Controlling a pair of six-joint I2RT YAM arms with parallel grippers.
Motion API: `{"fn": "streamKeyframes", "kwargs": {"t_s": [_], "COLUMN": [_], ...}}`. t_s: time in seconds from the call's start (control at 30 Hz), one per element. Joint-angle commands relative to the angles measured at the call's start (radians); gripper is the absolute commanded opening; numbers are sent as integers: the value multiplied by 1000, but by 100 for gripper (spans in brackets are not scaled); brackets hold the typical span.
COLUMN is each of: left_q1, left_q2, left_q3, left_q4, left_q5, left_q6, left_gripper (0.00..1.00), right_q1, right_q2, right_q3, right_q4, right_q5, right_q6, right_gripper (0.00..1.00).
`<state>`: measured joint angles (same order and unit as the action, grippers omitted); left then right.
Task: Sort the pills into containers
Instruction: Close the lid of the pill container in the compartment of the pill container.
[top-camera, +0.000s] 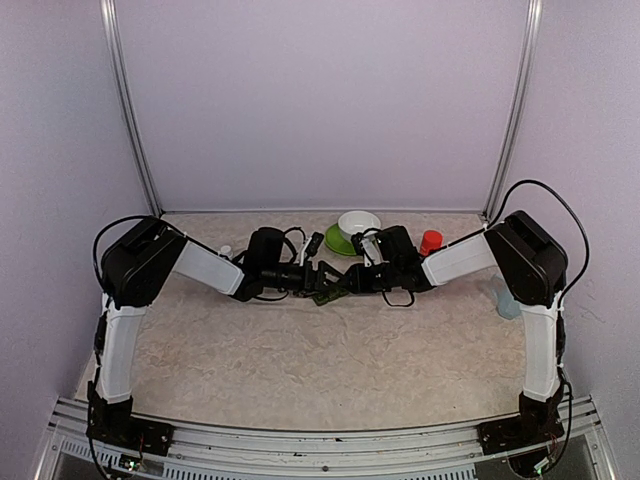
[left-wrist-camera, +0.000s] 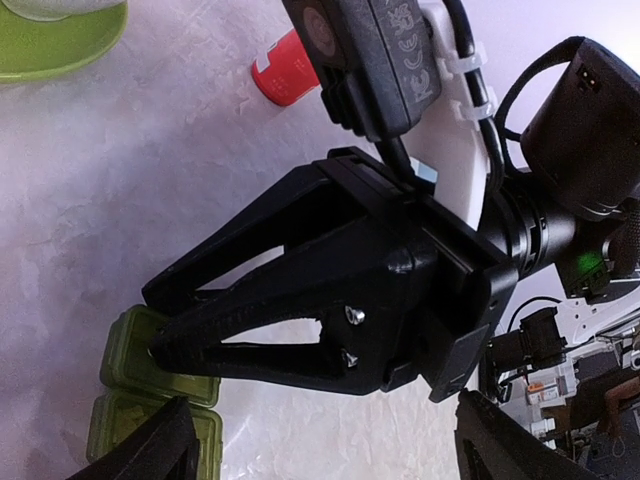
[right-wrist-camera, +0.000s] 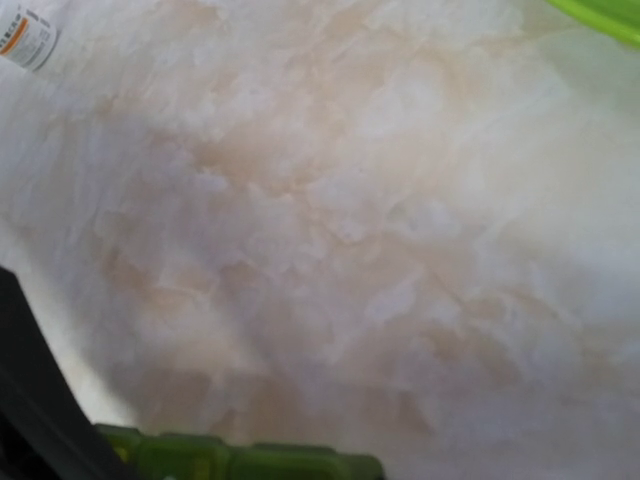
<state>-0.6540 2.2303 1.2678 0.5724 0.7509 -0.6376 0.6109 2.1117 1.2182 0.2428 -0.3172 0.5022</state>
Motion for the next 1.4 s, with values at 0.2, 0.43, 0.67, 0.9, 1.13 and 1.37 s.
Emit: {"fn": "streamKeyframes", "kwargs": {"t_s": [0.2,0.43,0.67,0.9,1.13,1.37], "left_q1": [-21,-35,-22,-19,-19,-19], "left_q2": [-18,-20,17,29,40,45], "left_q3": [-70,-83,-77,-74,-43,-48], "left_q4": [-76,-83,-97,-118,-220,-243], "left_q5": [-39,-37,-55,-74,-127,-146], "left_q6": [3,3,-19,-10,24,27], "left_gripper": [82,80,74,73,71,69], "right_q1": [4,4,4,4,4,4], "right_q2": [22,26,27,27,27,26], "right_q3": [13,11,13,19,19,20], "right_q4": [-62,-58,-60,-65,-68,-69], "right_q5": [26,20,23,26,27,26], "right_q6": [-8,-1,0,-1,-1,-1], "right_gripper": [22,22,22,22,22,22]}}
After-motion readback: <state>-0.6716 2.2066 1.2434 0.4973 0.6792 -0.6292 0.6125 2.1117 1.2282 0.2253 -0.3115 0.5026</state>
